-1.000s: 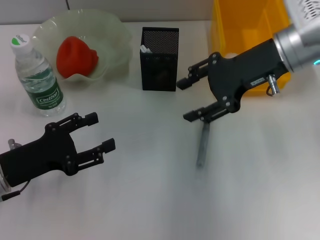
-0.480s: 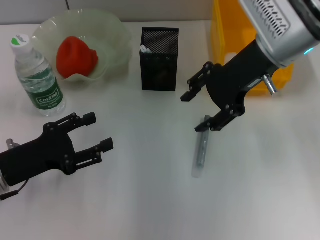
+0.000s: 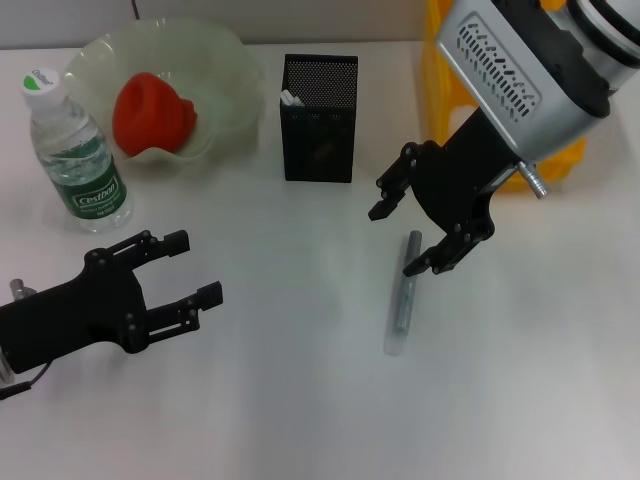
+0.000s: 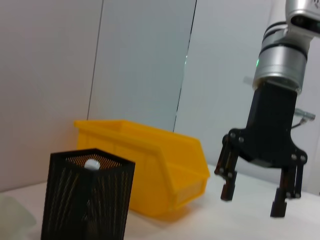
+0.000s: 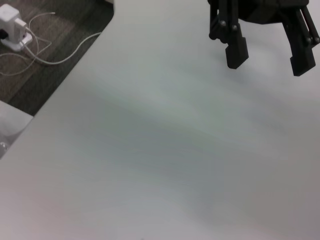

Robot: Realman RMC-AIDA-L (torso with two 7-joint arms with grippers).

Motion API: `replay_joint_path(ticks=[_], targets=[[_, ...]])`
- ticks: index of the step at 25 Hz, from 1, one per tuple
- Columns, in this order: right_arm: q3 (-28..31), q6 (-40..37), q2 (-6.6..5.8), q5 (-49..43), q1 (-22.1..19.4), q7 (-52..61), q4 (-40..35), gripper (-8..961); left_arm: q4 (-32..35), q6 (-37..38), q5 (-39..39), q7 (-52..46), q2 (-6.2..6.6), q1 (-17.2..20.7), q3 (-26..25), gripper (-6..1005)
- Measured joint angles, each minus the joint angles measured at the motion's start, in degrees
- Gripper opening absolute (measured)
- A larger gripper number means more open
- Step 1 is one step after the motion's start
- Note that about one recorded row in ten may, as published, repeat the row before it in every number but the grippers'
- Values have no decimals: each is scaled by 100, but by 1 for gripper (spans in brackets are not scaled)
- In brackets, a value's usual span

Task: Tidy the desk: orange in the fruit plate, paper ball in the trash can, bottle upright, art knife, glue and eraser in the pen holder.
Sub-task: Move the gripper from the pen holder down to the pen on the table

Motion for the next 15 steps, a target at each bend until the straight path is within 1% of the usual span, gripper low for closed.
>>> replay_joint_path(ticks=[3,4,5,6,8,9,10,11,12,15], targets=[[-4,0,33,-121,27,7,-59,684,0,-12,11,0,9,0,4,800],[-4,-1,83,-255,53,29,-108,684,37,-32,44,-19,26,-1,18,800],[-4,-1,83,-255,53,29,-108,684,37,-32,44,-19,26,-1,18,800],[-5,-2,106,-325,67,36,-128,684,216,-43,163,-190,31,-15,45,800],[-5,-6,177,-484,82,39,-174,685,290,-49,264,-277,37,-44,60,800],[-16,-8,253,-651,90,52,-229,685,290,-49,264,-277,37,-44,60,800],[-16,-8,253,-651,90,52,-229,685,290,-49,264,-277,37,-44,60,800],[-34,-9,280,-726,93,67,-254,685,304,-51,297,-306,45,-58,70,800],[-76,-9,293,-772,95,87,-266,685,330,-51,325,-404,88,-96,225,800],[-191,-9,307,-791,97,122,-283,685,332,-38,326,-429,112,-117,326,801]])
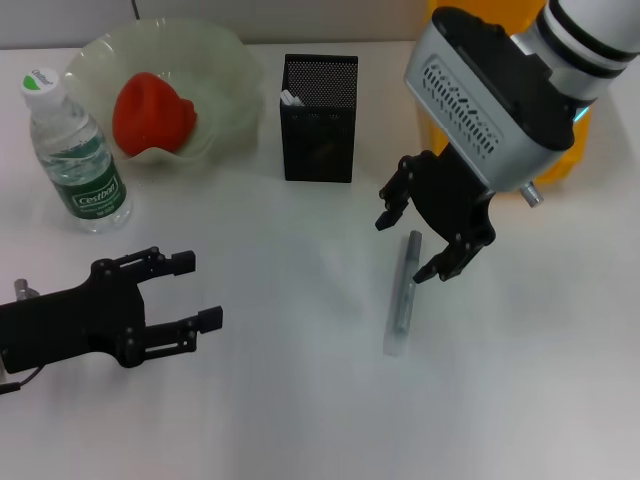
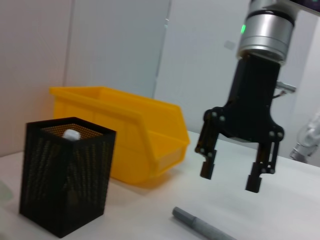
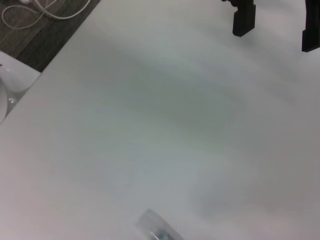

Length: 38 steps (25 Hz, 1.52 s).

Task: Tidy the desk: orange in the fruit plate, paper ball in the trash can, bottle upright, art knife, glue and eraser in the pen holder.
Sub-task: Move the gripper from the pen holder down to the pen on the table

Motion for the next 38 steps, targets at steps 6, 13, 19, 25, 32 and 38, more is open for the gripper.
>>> replay_joint_path(ticks=[6,13,19,25,32,38], targets=[[-187,2,5,0,1,6,11,684,101,297,0,-12,55,-86,265,801],[-727,33,20,-2,-31,-87,40,682,108,289,2,-8,62,-191,423,801],[-1001,68,32,-4,-48,-319,56,681,115,97,217,-11,38,-286,456,800],[-1314,121,41,0,-44,-408,66,679,171,62,219,-12,35,-305,462,800],[-1358,137,42,-8,-18,-458,66,679,177,11,224,28,12,-309,463,800],[-1378,147,41,-10,-20,-590,73,679,181,3,224,-13,5,-313,468,801]])
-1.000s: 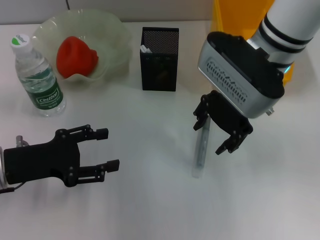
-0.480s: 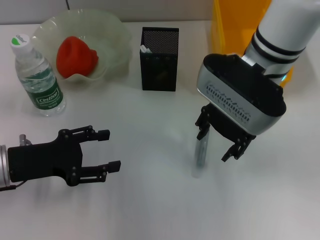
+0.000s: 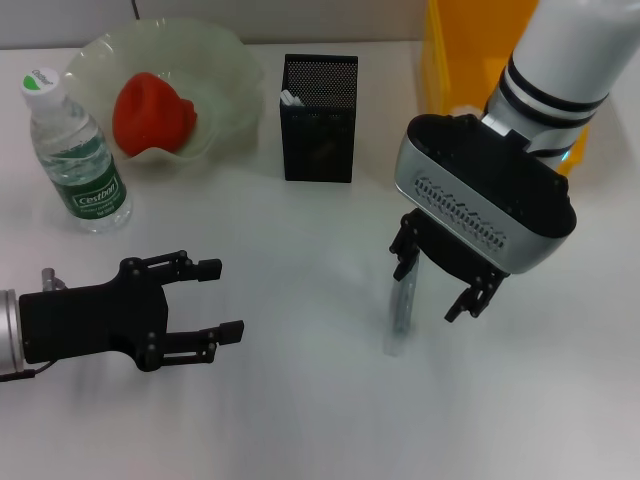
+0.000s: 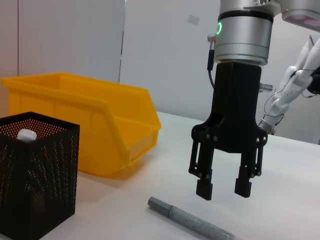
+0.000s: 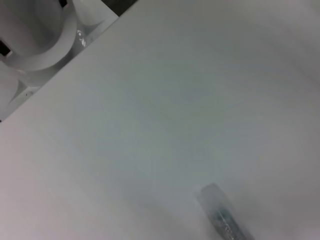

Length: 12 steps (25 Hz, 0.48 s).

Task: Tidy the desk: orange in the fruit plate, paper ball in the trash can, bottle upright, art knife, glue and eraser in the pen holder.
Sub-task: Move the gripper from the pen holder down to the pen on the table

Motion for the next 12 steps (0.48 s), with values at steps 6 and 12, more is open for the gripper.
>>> replay_joint_path(ticks=[6,12], targets=[[-278,199,1,13,-20,-13,2,678,49,19,-1,-6,-4,4,-26,801],[-406,316,6,32,-33,-37,3,678,57,22,-7,6,-13,10,-39,800]])
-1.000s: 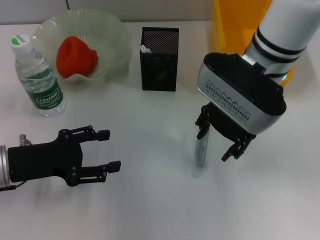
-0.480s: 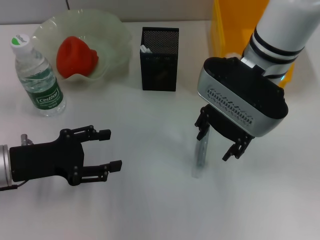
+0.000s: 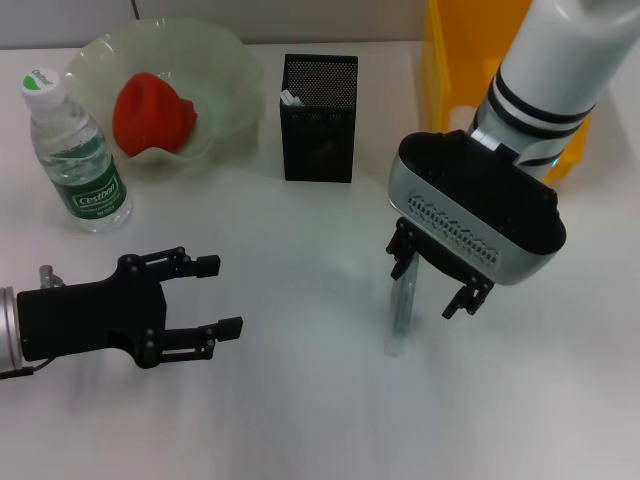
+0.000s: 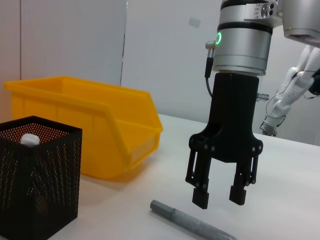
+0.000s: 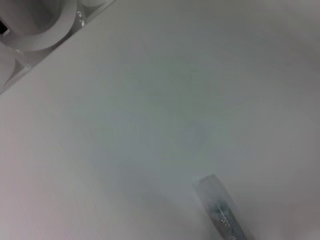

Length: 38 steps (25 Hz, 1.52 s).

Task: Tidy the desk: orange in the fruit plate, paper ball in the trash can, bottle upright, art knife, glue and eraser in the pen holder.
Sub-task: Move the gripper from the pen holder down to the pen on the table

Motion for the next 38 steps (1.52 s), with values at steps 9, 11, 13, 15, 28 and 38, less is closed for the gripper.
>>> replay_joint_path(ticks=[9,11,13,15,28,38], targets=[[-274,299,20,143,-17,-68,113,678,4,-8,0,4,-16,-3,3,801],[-292,329,21,159,-17,-77,138,660,5,-9,0,4,-16,-3,3,801],[-315,360,21,199,-5,-103,197,641,8,-11,1,4,-15,-2,3,800],[-320,361,21,211,8,-106,217,623,9,-8,1,3,-14,1,3,800],[-404,435,21,224,33,-109,291,580,10,6,-10,-9,1,3,-6,801],[-526,537,21,224,19,-108,289,533,66,7,-36,-11,-9,17,-6,800]])
